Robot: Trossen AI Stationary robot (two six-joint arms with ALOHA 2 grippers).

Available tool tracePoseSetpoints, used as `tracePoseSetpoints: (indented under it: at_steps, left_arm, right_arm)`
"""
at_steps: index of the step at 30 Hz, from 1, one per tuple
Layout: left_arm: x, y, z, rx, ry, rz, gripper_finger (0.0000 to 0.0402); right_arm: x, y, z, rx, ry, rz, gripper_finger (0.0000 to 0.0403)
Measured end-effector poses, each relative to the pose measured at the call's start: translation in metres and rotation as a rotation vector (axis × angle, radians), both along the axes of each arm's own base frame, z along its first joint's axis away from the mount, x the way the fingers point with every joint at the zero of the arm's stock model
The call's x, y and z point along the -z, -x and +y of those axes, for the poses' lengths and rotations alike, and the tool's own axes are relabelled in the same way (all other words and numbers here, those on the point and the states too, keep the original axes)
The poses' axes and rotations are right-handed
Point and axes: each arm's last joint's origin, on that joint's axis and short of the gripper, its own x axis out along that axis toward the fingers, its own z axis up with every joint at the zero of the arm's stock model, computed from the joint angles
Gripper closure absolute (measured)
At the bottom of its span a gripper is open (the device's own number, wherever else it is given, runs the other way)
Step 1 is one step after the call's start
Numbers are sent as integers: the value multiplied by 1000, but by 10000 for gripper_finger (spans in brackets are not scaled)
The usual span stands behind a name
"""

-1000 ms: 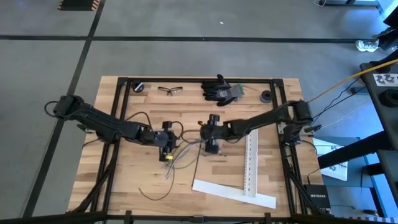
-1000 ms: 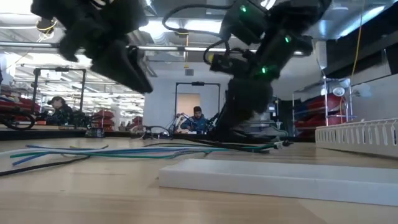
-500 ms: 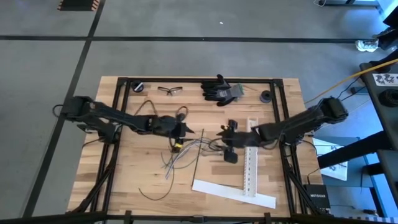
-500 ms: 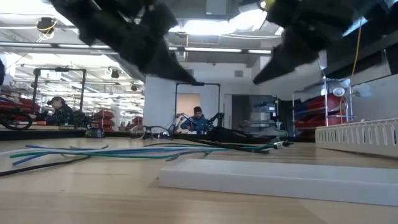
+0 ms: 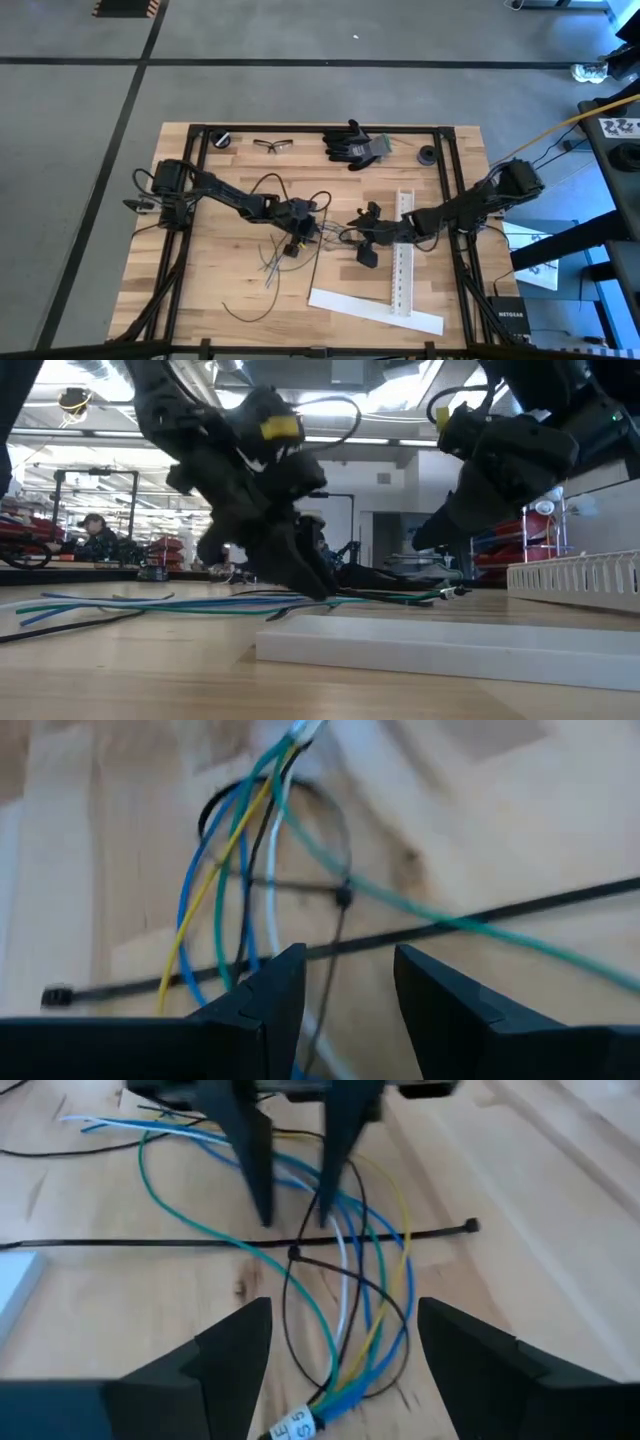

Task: Ziptie cables
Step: Wrap the cable wires with the black zip tie

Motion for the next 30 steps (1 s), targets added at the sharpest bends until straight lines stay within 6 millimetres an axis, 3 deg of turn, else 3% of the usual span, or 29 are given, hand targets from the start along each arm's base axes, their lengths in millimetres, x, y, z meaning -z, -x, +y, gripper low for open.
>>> tracePoseSetpoints:
  at_steps: [7,14,19,25,30]
  left_arm:
    - [2,-2,2,-6,-14,-20,274]
    - [1,-2,1,-19,0,-16,390]
    - [-9,-3,-3,-51,-35,-9,400]
    - [-44,-6,-9,-49,-46,-44,401]
    - [-58,-5,-10,-56,-34,-64,402]
  right_arm:
    - [12,-8,3,-14,-18,3,164]
    - [15,-14,5,-53,-12,21,164]
    - [11,-19,7,-100,22,16,164]
    - [-4,-32,9,-86,89,-18,164]
    - [-14,-43,10,-38,171,55,167]
